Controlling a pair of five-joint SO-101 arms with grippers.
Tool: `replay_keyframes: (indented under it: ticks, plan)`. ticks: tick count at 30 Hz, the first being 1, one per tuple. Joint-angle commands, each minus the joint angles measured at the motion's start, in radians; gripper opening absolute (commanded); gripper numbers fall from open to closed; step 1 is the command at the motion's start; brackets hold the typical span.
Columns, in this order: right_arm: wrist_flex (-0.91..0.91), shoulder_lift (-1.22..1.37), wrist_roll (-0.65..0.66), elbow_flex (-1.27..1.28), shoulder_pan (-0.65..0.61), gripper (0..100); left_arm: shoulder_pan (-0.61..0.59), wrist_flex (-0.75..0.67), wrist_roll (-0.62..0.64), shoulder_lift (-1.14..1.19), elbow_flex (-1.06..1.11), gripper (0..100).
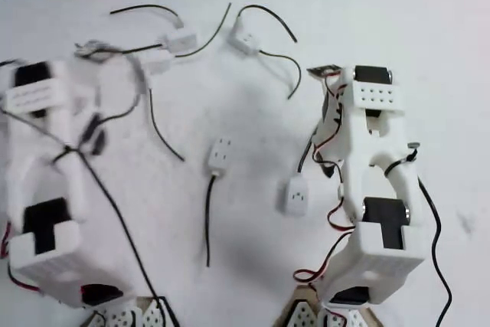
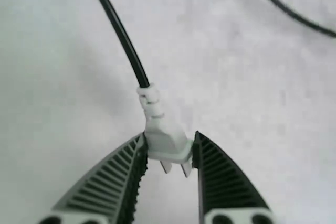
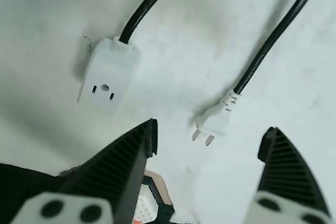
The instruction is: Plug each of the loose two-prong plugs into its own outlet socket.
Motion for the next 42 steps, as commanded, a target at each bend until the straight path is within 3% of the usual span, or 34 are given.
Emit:
replay_keyframes:
  ticks: [1, 9, 13, 19, 23, 31, 42]
  plan:
    - [0.007, -0.042, 0.011, -0.002, 0.007, 30.9, -0.136, -0.101, -0.187, 0.044, 0.002, 2]
    - [-0.031, -0.042, 0.012, 0.071, 0.001, 30.9, -0.292, -0.176, -0.505, 0.188, 0.003, 2]
    - [-0.027, -0.042, 0.048, 0.071, -0.001, 31.0, -0.297, -0.175, -0.548, 0.237, 0.003, 3]
    - [-0.022, -0.042, 0.100, 0.071, 0.007, 31.0, -0.294, -0.173, -0.543, 0.239, 0.002, 17]
    - [-0.008, -0.042, 0.097, 0.071, -0.001, 31.0, -0.277, -0.173, -0.514, 0.214, 0.003, 17]
    - [-0.015, -0.042, 0.103, 0.071, -0.001, 31.0, -0.214, -0.181, -0.170, 0.180, 0.005, 17]
    - [-0.013, -0.042, 0.104, 0.071, -0.001, 31.0, -0.239, -0.175, -0.144, 0.196, 0.014, 16]
